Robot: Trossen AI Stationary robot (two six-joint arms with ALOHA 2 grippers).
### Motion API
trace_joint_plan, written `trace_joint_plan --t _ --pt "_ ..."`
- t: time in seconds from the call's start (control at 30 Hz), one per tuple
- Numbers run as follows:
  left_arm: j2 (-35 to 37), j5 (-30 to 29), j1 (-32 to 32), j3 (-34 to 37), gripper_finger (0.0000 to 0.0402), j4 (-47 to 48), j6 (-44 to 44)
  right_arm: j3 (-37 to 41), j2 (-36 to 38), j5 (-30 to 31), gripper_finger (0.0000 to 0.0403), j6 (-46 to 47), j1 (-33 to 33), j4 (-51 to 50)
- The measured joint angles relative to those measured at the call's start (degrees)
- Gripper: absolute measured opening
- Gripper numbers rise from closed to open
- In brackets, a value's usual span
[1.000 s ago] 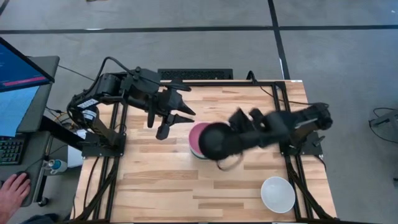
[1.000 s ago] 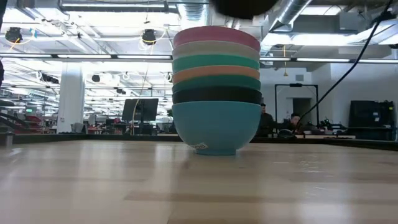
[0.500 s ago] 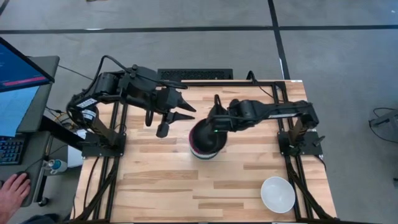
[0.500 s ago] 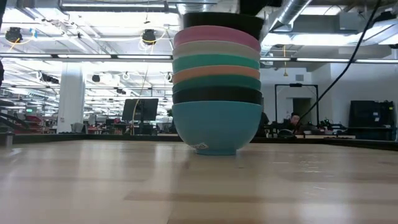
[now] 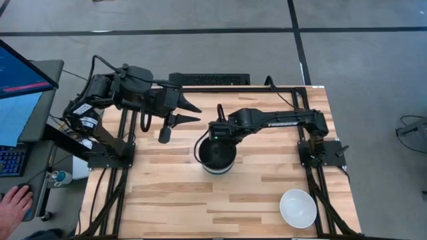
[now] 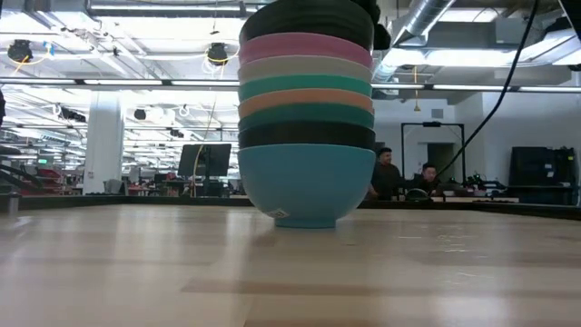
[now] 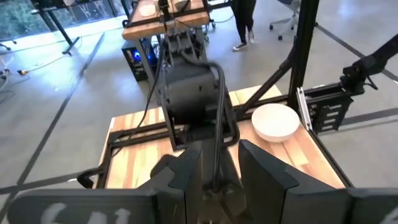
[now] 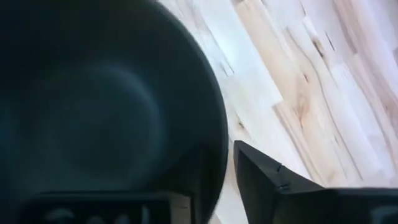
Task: Nest bowls inside each other
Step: Stack the black bowl on top of the pink bowl, then stack the white bowl on top of the black bowl
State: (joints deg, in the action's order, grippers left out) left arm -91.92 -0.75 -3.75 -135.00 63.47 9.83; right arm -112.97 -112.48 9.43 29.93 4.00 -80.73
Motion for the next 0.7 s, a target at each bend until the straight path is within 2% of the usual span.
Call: trace_joint_plan --t 0.23,0.43,0.53,0.63,0.7 --pt "0.2 0.0 0.0 0.0 0.0096 0.3 0.0 -1.0 0.3 -0.6 0.0112 0.0 -0.5 1.6" --pt "0.2 0.0 0.0 0.0 0.0096 0.3 0.3 -9.1 0.7 -2.1 0.0109 1.6 0.5 -2.1" --pt "0.2 -0.1 0.0 0.0 0.0096 0.5 0.3 -14.0 0.9 -5.0 0.0108 3.5 2.7 -5.2" --pt "0.2 -0.7 0.0 0.0 0.0096 0.8 0.3 -19.1 0.8 -5.0 0.0108 5.5 6.7 -9.7" --pt "0.2 -1.2 0.0 0.0 0.0096 1.7 0.2 -20.2 1.7 -4.9 0.0108 5.9 10.0 -8.8"
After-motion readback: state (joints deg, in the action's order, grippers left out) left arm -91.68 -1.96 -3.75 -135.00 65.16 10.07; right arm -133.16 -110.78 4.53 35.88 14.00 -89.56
